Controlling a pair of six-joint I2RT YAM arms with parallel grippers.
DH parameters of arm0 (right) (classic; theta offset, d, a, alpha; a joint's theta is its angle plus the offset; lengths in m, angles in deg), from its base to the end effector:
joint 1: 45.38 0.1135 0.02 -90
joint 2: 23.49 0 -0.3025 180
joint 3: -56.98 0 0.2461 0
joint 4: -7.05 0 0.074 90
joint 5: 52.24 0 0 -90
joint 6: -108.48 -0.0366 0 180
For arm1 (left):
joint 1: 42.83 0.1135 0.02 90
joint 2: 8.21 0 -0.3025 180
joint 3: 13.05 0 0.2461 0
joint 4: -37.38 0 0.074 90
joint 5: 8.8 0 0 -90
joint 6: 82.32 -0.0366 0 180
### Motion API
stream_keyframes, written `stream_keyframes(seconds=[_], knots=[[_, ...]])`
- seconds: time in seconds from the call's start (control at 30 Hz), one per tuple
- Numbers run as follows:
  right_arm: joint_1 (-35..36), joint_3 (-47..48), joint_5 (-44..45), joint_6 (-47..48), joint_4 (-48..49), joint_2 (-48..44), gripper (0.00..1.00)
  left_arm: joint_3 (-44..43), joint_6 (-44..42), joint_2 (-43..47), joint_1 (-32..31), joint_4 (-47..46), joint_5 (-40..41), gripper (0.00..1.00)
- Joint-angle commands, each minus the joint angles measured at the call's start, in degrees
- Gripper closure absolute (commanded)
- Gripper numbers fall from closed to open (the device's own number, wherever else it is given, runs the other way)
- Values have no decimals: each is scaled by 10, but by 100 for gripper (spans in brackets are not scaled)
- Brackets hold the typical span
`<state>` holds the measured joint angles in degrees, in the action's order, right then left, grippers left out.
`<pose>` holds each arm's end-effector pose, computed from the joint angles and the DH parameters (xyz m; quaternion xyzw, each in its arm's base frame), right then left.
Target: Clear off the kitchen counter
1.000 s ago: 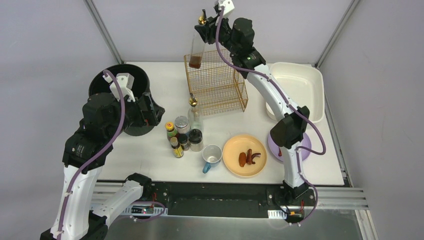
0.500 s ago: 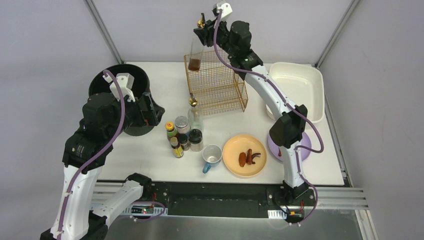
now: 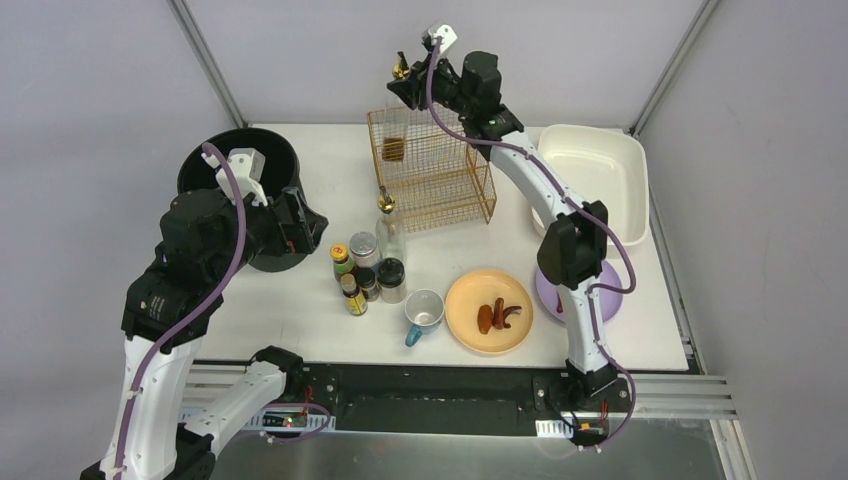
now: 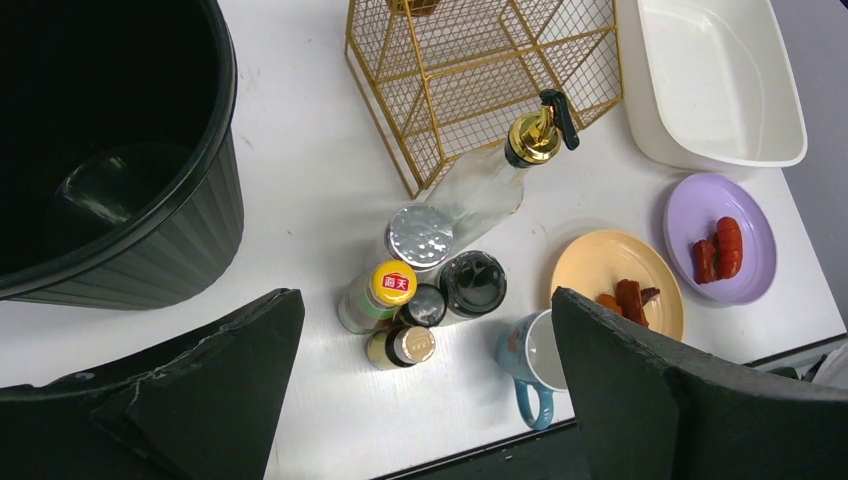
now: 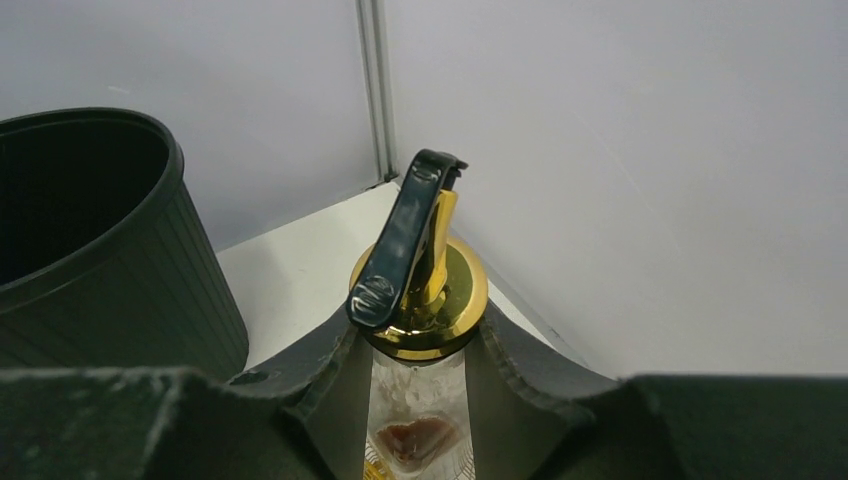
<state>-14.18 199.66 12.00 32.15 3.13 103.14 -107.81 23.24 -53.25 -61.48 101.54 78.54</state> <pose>0.4550 0.2942 0.4468 -0.3941 0.5001 0.2540 0.7281 0.0681 -0.0248 0.4877 0.0355 0.7895 -0.1977 0.5800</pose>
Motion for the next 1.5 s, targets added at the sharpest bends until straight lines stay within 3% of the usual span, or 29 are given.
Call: stream_keyframes(seconds=[0.0,0.17,0.43,0.8,1.33,1.47], knots=[[-13,20,-100,-26,92,-6,100,-8,-10,-5,4,-3,-1,0],[-22,31,-143,-43,85,16,100,-9,-10,-7,4,-3,0,0],[-21,24,-141,-52,81,33,99,-8,-8,-9,3,-3,0,0],[-10,-2,-124,-35,63,36,68,-4,-7,-7,4,-3,-1,0],[21,-43,-70,8,44,22,42,4,-13,5,4,-3,2,1],[25,-54,-54,15,43,9,29,6,-14,6,4,-3,1,1]])
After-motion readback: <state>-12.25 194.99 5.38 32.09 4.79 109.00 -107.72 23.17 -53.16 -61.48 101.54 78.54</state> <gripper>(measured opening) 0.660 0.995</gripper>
